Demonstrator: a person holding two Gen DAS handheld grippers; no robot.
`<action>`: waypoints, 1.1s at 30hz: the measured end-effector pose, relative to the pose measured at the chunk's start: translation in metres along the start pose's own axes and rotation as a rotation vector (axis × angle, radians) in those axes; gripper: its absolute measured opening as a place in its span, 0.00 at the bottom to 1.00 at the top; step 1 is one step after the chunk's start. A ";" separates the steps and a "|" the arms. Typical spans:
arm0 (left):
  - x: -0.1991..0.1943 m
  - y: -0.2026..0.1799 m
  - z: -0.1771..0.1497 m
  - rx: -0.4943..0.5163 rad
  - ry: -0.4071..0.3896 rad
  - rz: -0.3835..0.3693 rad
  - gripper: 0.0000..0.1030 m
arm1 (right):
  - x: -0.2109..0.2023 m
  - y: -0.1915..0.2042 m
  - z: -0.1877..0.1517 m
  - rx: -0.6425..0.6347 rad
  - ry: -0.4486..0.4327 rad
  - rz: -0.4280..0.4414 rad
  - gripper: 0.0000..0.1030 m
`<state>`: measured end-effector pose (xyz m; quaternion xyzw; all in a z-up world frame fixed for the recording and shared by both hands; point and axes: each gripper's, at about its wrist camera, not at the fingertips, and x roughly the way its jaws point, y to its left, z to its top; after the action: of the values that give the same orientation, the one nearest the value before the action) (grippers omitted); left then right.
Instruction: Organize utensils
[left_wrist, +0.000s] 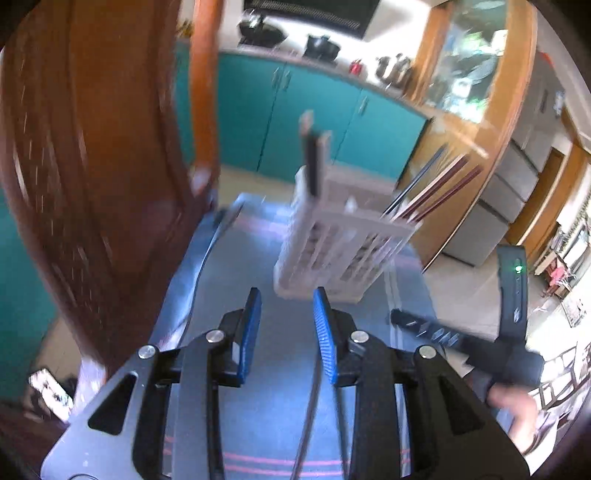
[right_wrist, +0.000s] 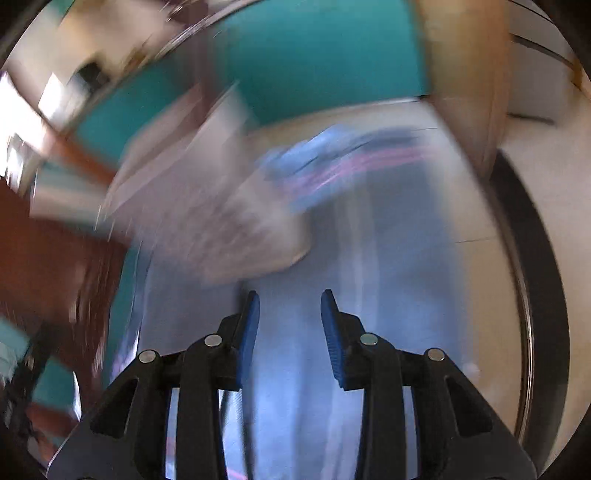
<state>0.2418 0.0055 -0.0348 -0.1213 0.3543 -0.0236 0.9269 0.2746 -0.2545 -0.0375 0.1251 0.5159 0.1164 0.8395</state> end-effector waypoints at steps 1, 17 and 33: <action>0.003 0.002 -0.003 0.000 0.011 0.010 0.29 | 0.009 0.013 -0.005 -0.042 0.020 0.001 0.34; 0.033 -0.002 -0.050 0.075 0.157 0.016 0.38 | 0.057 0.014 -0.015 -0.071 0.140 -0.135 0.07; 0.092 -0.048 -0.100 0.261 0.374 0.004 0.07 | 0.023 -0.041 0.004 0.087 0.074 -0.093 0.28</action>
<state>0.2459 -0.0741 -0.1550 0.0068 0.5142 -0.0897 0.8530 0.2915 -0.2860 -0.0682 0.1329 0.5562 0.0593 0.8182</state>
